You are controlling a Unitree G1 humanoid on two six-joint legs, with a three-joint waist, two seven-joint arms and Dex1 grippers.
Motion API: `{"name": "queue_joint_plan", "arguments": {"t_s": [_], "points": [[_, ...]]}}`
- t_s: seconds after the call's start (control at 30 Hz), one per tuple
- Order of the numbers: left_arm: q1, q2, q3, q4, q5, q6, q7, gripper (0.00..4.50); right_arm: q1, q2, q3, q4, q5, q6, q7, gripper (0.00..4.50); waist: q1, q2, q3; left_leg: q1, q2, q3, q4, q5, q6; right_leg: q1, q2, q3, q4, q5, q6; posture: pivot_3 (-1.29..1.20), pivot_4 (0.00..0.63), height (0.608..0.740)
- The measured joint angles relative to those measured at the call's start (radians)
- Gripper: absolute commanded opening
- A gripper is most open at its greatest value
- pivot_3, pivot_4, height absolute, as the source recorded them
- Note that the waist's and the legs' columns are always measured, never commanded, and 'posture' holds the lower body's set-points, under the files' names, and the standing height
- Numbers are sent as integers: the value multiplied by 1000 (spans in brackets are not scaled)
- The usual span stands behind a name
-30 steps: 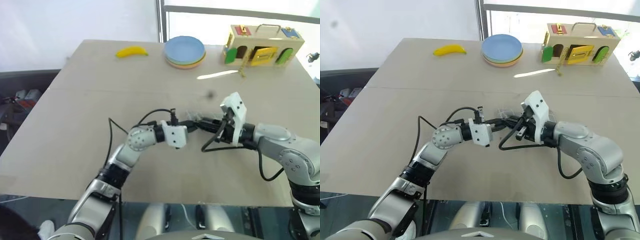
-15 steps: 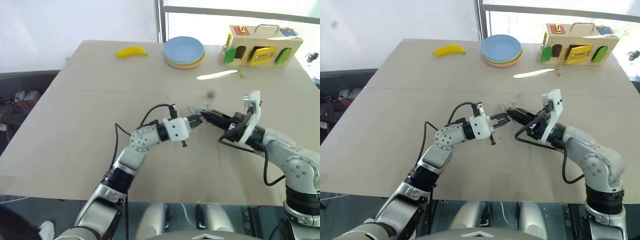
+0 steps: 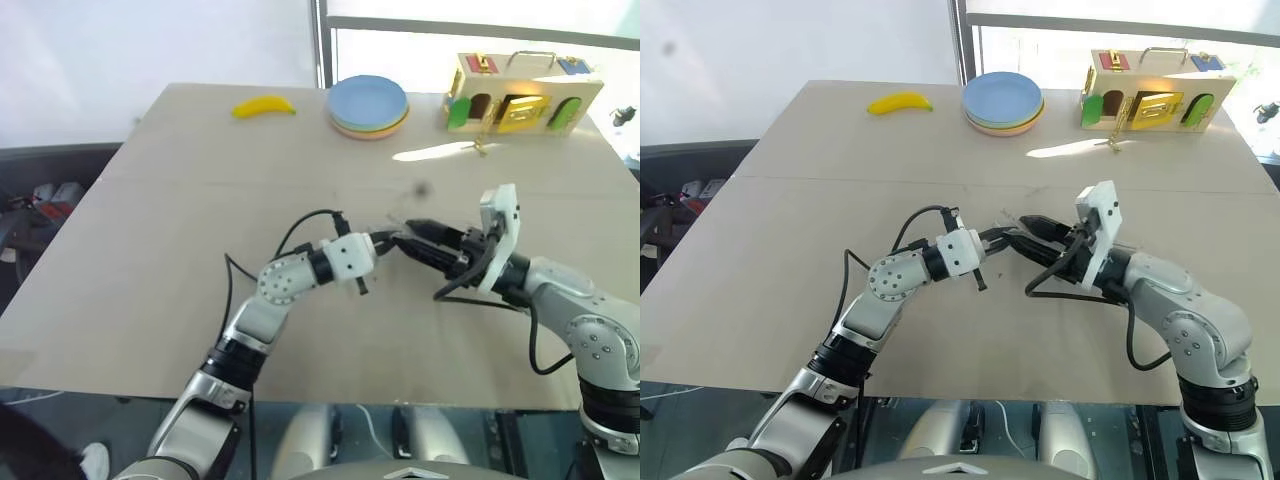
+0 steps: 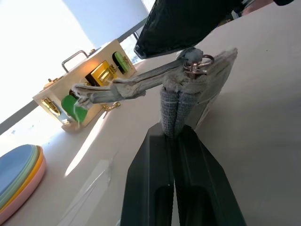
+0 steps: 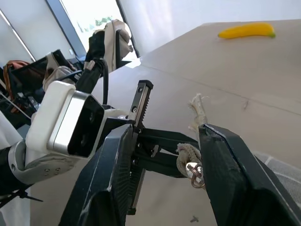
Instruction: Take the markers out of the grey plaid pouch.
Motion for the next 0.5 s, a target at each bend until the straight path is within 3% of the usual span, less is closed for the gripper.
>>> {"name": "queue_joint_plan", "arguments": {"t_s": [0.27,0.5], "points": [[-2,9,-2,1,23,-14,-1,0,-101,-70,46,4,-83,20,-32,2332,0,0,0,1,0,1,0,0,0,0,0,0,0,0,0,0,150,740],[-3,13,-11,15,43,-49,-2,0,-239,-139,53,15,-55,178,-45,2332,0,0,0,1,0,0,0,0,0,0,-1,1,0,0,0,0,150,740]]}}
